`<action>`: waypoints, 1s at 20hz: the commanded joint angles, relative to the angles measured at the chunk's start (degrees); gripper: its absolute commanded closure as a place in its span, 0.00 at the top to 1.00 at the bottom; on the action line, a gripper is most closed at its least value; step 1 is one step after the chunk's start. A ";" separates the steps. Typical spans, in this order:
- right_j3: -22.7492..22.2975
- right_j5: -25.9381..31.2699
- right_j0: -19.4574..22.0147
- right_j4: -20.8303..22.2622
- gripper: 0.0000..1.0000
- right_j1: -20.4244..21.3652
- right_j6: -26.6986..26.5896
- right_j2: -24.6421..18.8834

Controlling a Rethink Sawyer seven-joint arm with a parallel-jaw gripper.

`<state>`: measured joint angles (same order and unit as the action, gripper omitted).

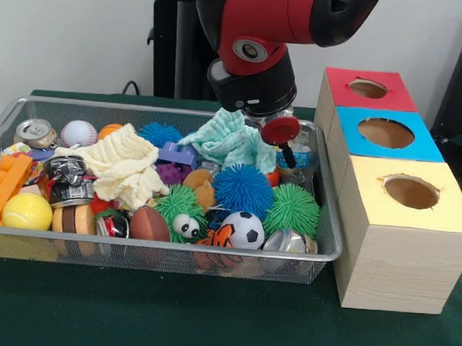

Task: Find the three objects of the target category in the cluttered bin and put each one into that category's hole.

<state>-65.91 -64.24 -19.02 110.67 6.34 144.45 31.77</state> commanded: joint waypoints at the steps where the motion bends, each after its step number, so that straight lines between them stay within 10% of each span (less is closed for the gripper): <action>1: -2.09 1.44 2.81 -3.43 1.00 -5.23 -8.91 -13.16; 7: -2.33 0.75 3.49 -3.88 1.00 -4.51 -8.61 -13.96; 8: -2.38 0.90 3.49 -3.71 0.00 -4.45 -8.52 -14.03; 20: -2.31 1.00 3.31 -3.21 0.00 -4.52 -8.10 -13.98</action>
<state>-65.93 -64.22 -16.57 110.72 5.99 144.45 30.43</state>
